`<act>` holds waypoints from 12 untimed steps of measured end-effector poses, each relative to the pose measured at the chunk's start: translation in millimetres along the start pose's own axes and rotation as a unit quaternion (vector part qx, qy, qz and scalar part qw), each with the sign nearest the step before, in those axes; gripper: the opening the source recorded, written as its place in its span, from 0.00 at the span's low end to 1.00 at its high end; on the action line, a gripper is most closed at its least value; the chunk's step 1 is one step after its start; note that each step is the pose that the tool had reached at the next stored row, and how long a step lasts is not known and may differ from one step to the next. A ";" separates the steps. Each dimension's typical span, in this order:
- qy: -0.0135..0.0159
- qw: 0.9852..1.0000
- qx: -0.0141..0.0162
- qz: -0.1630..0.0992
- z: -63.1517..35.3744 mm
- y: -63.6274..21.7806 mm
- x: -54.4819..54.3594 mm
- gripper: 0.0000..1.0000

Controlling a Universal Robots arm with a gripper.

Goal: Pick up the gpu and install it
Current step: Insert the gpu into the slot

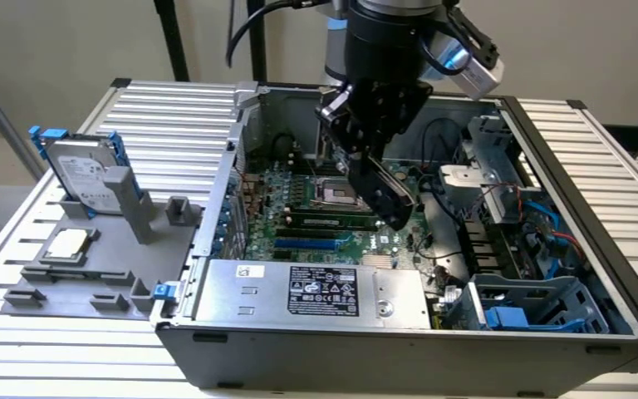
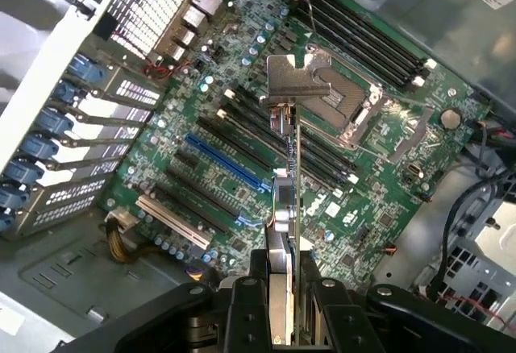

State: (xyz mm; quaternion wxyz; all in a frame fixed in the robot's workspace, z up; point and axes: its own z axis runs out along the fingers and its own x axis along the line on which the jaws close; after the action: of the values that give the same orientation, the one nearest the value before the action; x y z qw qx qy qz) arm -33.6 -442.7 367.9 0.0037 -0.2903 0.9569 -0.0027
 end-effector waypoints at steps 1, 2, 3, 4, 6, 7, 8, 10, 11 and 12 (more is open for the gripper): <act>-0.001 1.000 -0.001 -0.009 0.7 0.0 0.0 0.26; -0.002 1.000 -0.002 -0.018 1.5 0.0 0.0 0.26; -0.002 1.000 -0.003 -0.028 2.2 0.0 0.0 0.26; -0.003 0.999 -0.003 -0.036 2.9 0.0 0.0 0.26; -0.005 0.999 -0.005 -0.054 4.3 0.0 0.0 0.26; -0.006 0.998 -0.006 -0.063 5.0 0.0 0.0 0.26; -0.007 0.997 -0.007 -0.071 5.7 0.1 0.1 0.26; -0.008 0.996 -0.009 -0.089 7.2 0.1 0.0 0.26; -0.009 0.995 -0.009 -0.098 7.9 0.1 0.0 0.26; -0.010 0.994 -0.010 -0.108 8.7 0.1 0.1 0.26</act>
State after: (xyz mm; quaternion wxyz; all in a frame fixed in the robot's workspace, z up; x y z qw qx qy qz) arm -33.6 -442.7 359.1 0.0097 -0.3920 0.9199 0.0093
